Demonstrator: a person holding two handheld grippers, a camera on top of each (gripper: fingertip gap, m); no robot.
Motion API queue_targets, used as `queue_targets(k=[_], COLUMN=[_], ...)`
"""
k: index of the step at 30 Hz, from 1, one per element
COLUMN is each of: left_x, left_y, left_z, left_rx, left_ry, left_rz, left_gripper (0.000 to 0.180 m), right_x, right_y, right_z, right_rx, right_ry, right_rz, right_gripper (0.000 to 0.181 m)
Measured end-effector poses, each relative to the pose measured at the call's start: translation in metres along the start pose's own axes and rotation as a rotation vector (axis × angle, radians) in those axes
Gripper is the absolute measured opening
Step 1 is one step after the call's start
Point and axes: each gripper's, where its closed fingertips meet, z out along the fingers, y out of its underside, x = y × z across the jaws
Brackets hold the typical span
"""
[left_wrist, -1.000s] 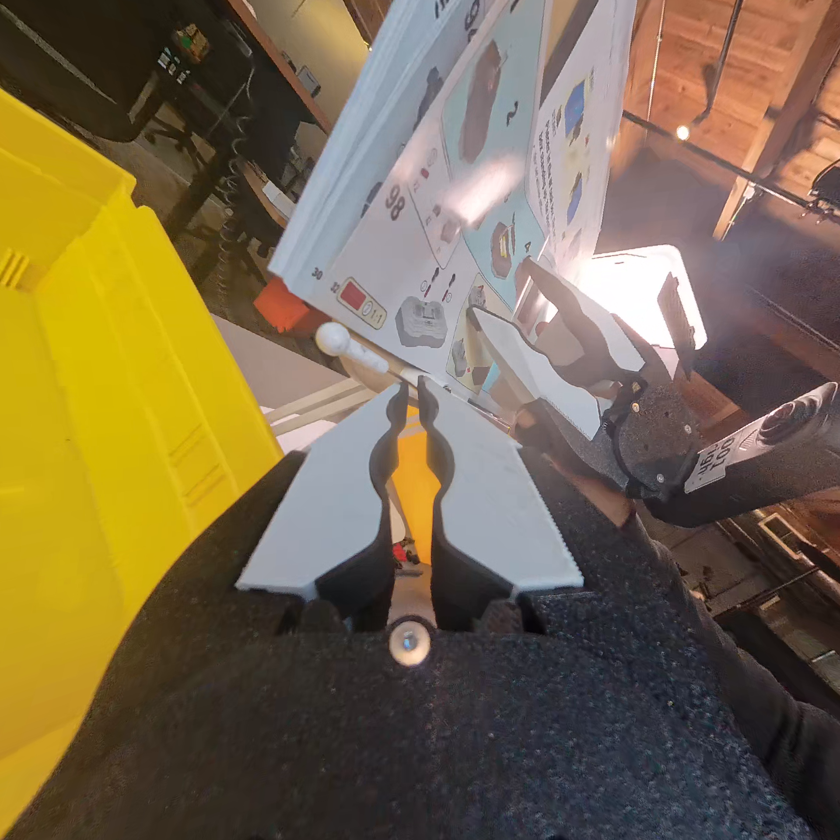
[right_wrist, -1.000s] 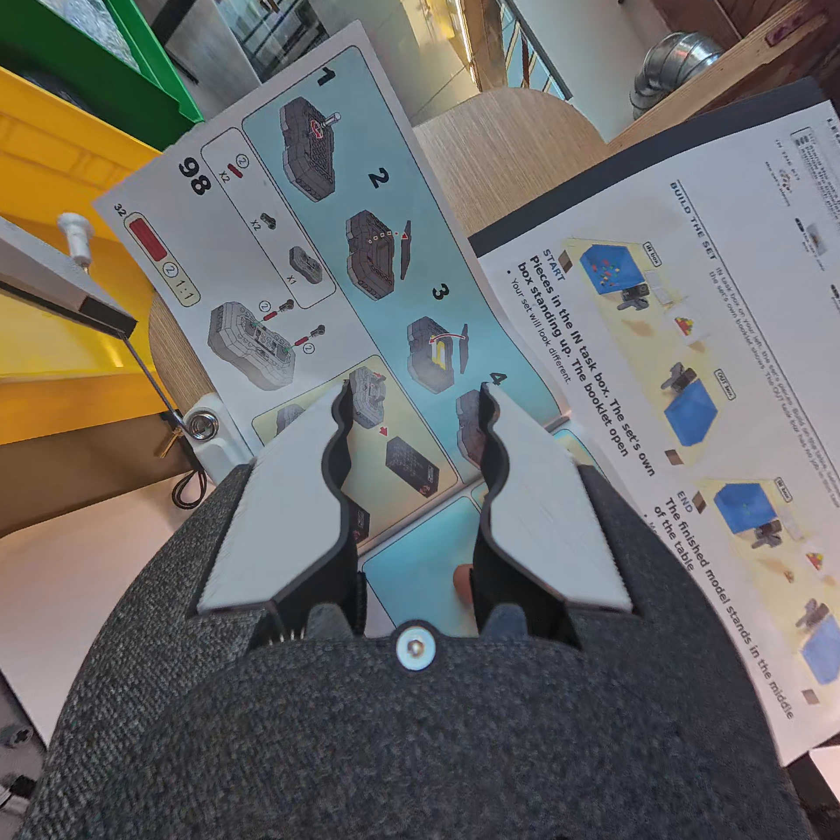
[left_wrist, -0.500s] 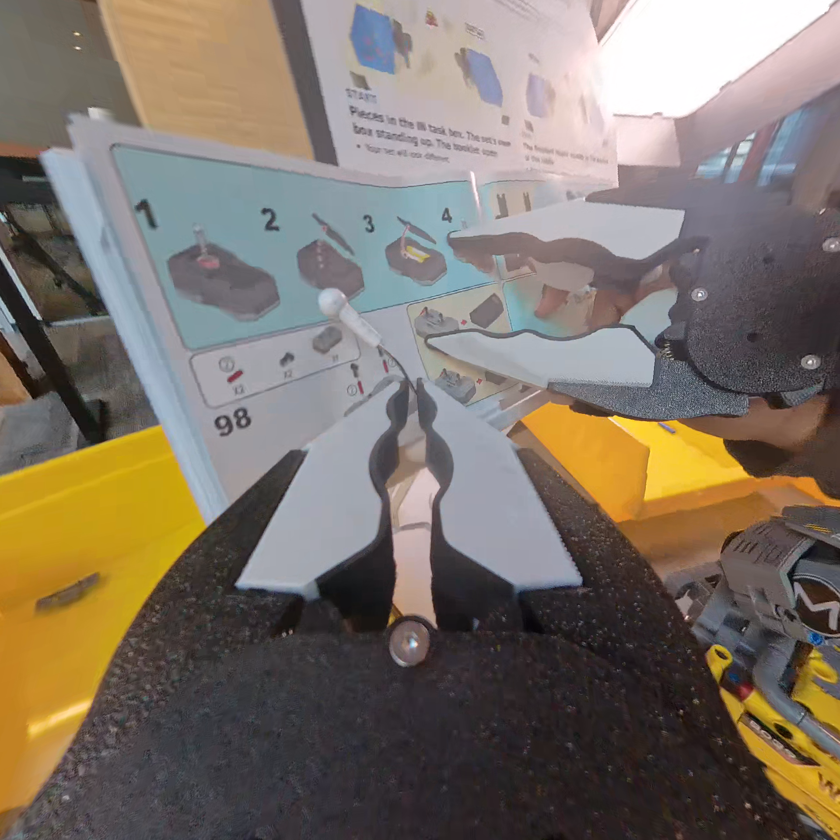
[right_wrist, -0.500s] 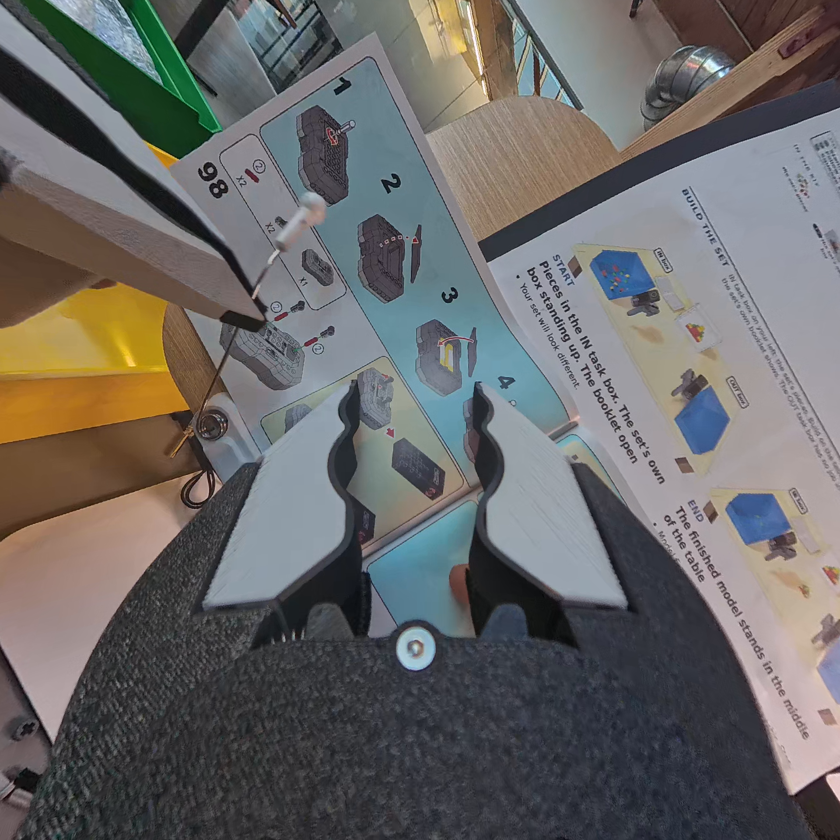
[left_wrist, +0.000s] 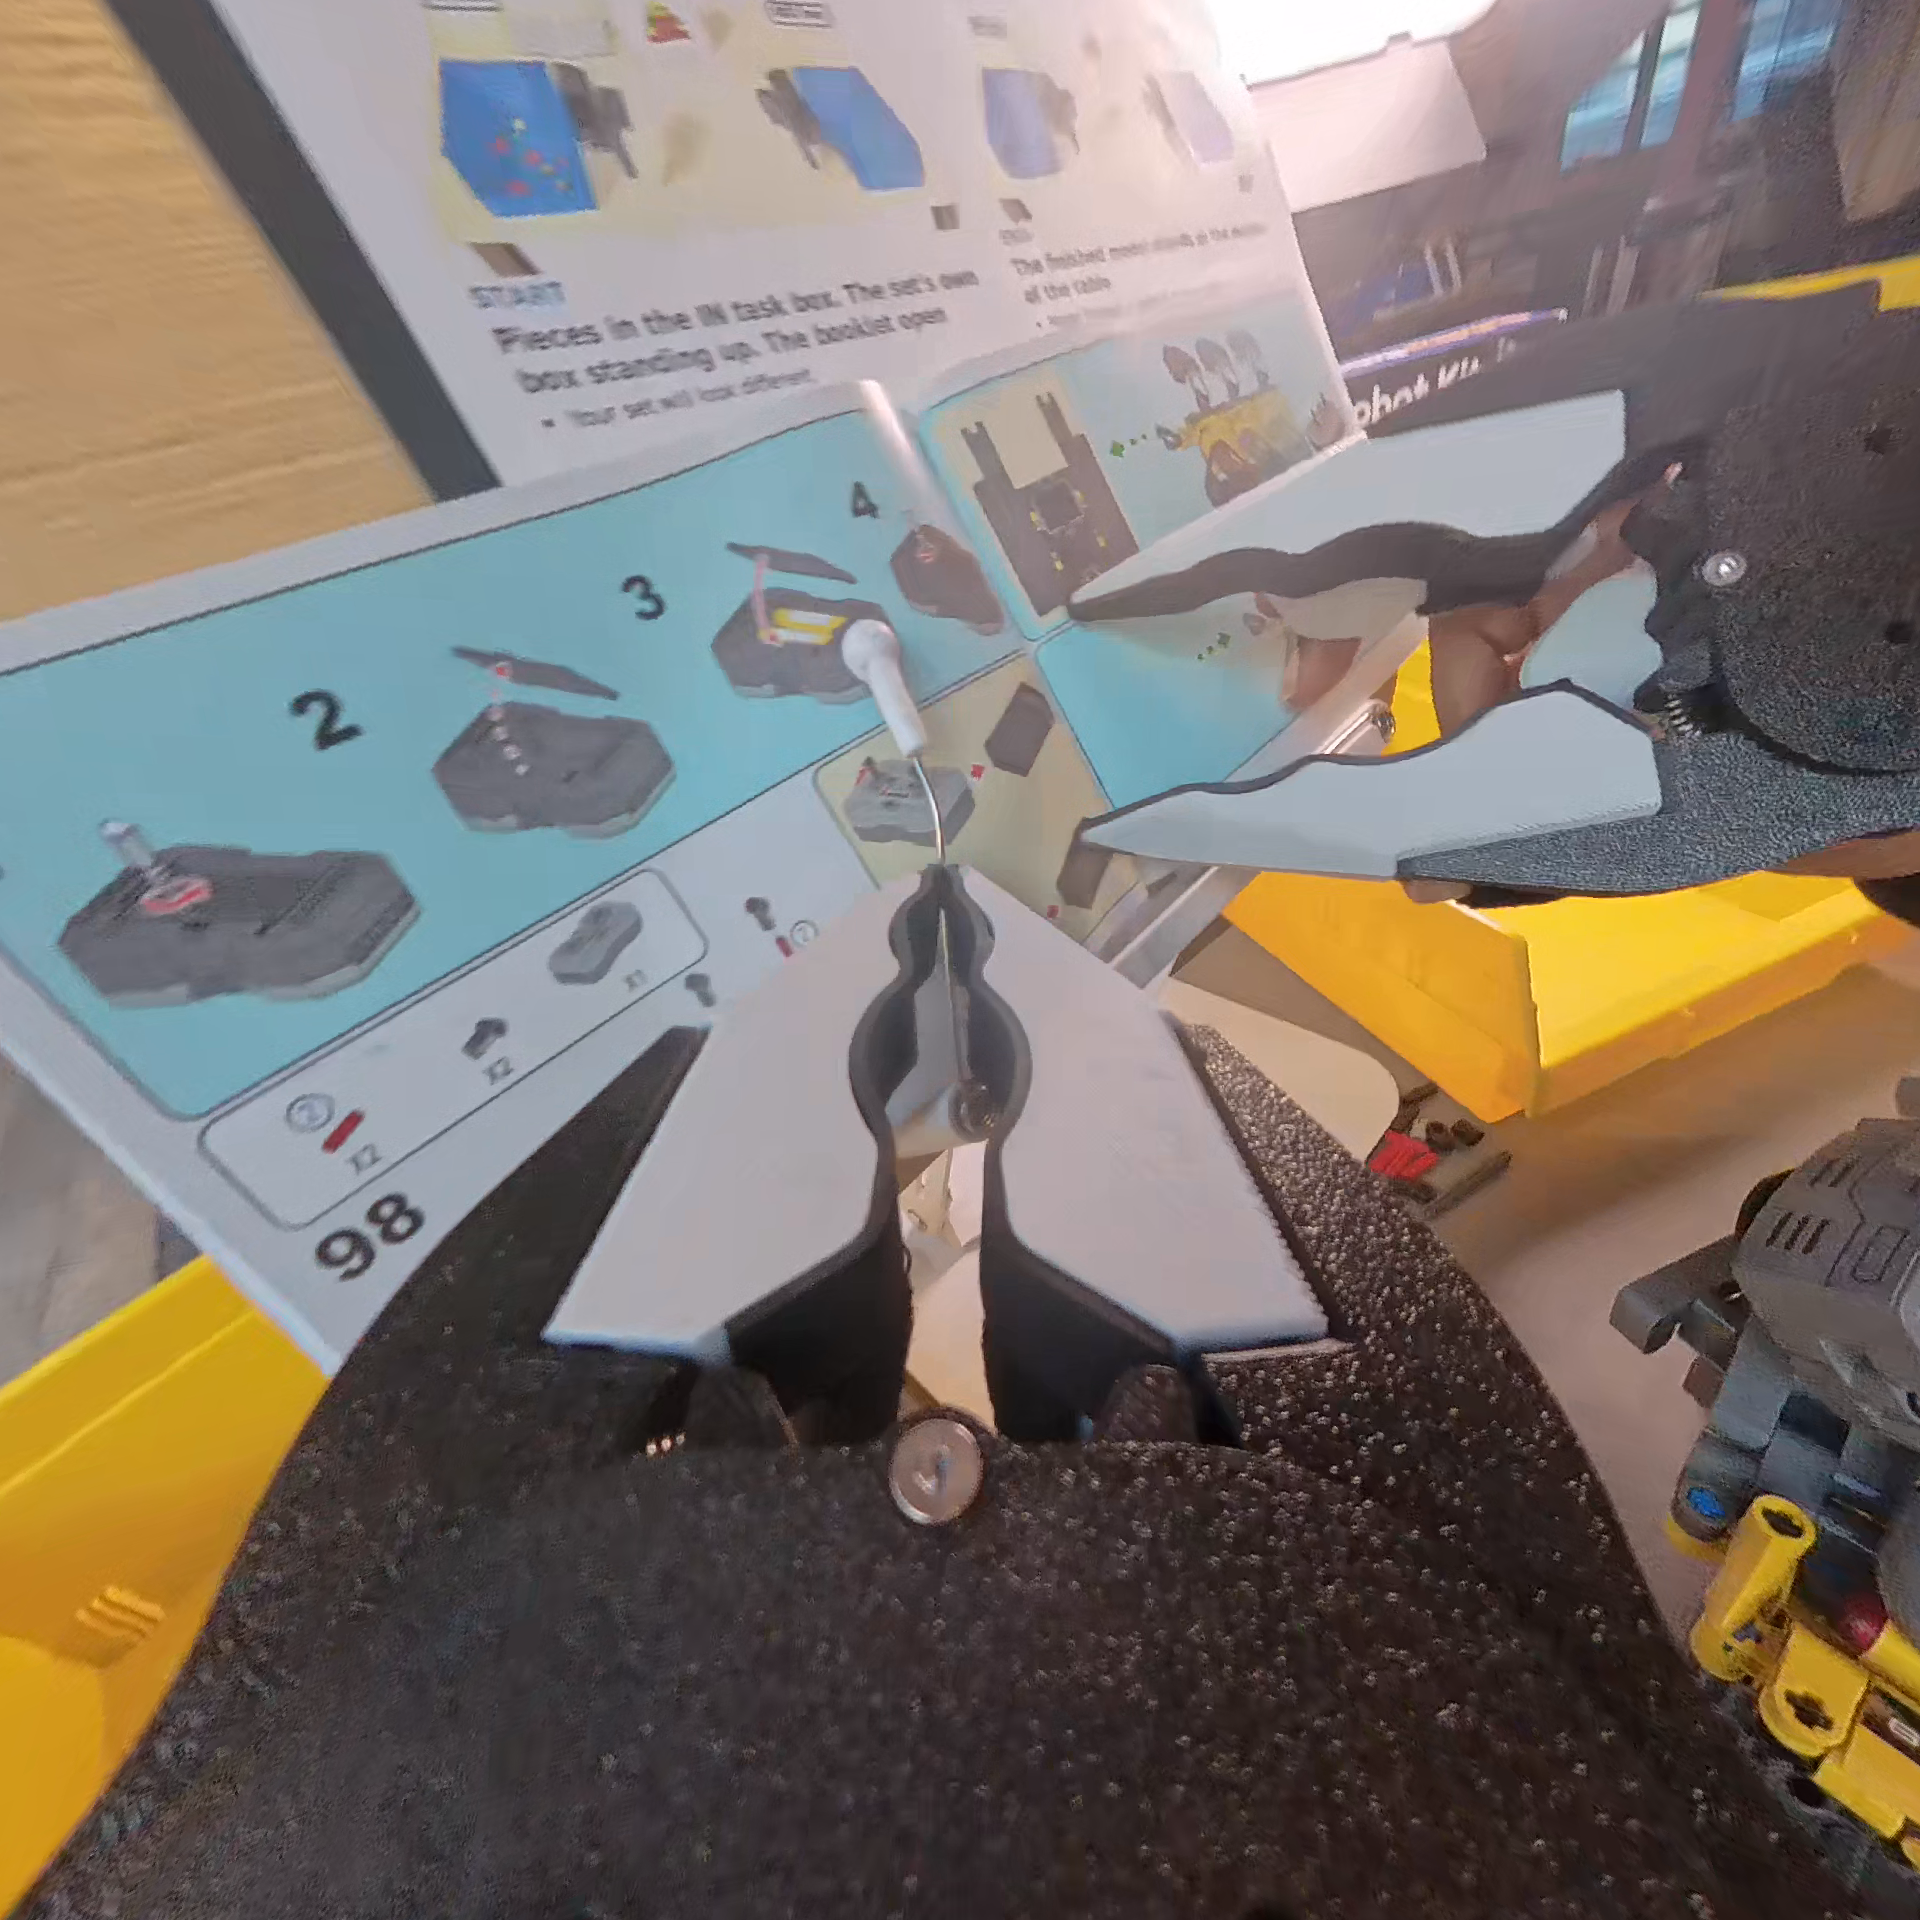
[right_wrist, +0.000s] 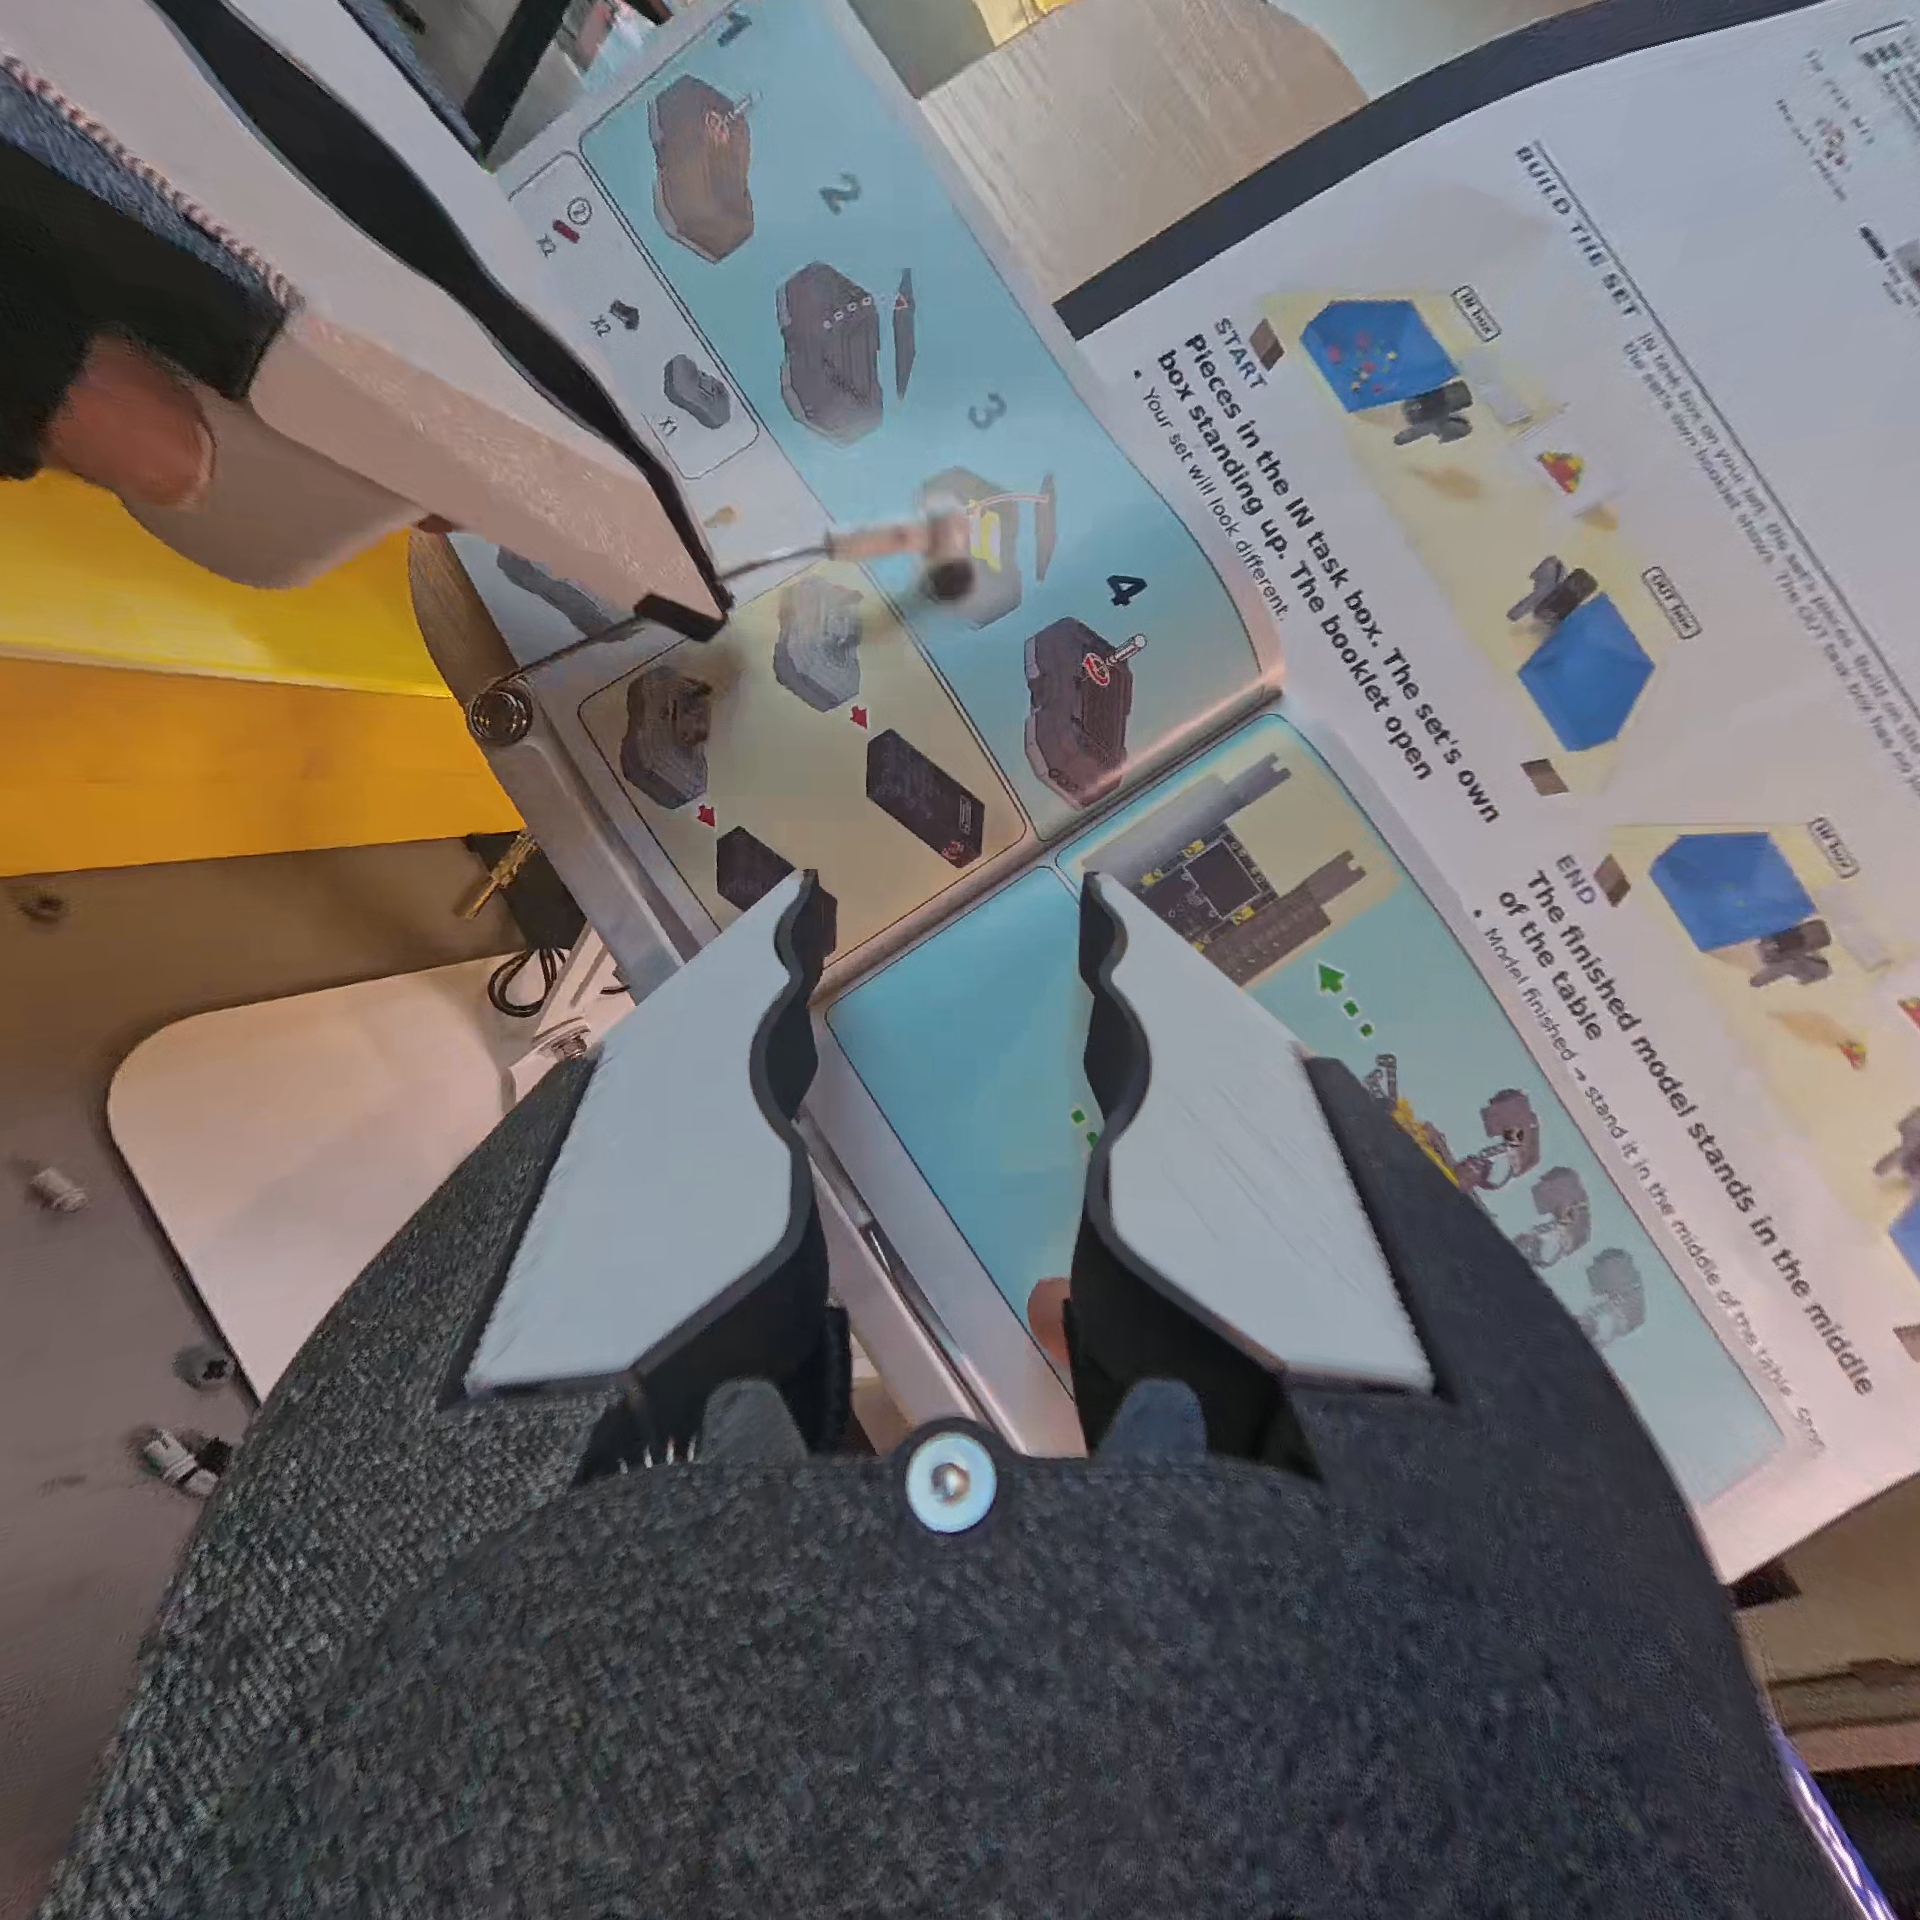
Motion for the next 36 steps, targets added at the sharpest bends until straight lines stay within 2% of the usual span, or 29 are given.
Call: queue_targets(k=[7,12,17,29,32,36], left_x=[0.026,0.028,0.028,0.025,0.024,0.024], left_y=[0.016,0.019,0.019,0.015,0.023,0.026], left_z=[0.018,0.019,0.019,-0.001,0.002,0.005], left_rx=[-0.129,-0.139,-0.15,-0.076,-0.091,-0.107], left_ry=[0.025,0.057,0.075,0.072,0.068,0.05], left_rz=[0.276,0.246,0.241,0.083,0.088,0.082], left_gripper=[0.0,0.001,0.001,0.019,0.018,0.007], right_x=[-0.001,-0.002,0.002,0.001,-0.005,-0.018], right_y=[0.002,0.009,0.021,0.026,0.019,0.018], right_z=[0.002,-0.01,-0.029,-0.092,-0.111,-0.134], right_rx=[-0.003,-0.026,-0.033,0.022,0.05,0.057], right_ry=[0.019,-0.013,-0.015,-0.115,-0.155,-0.191], right_rz=[-0.011,-0.005,0.055,0.436,0.51,0.564], right_gripper=[0.05,0.062,0.062,0.059,0.057,0.057])
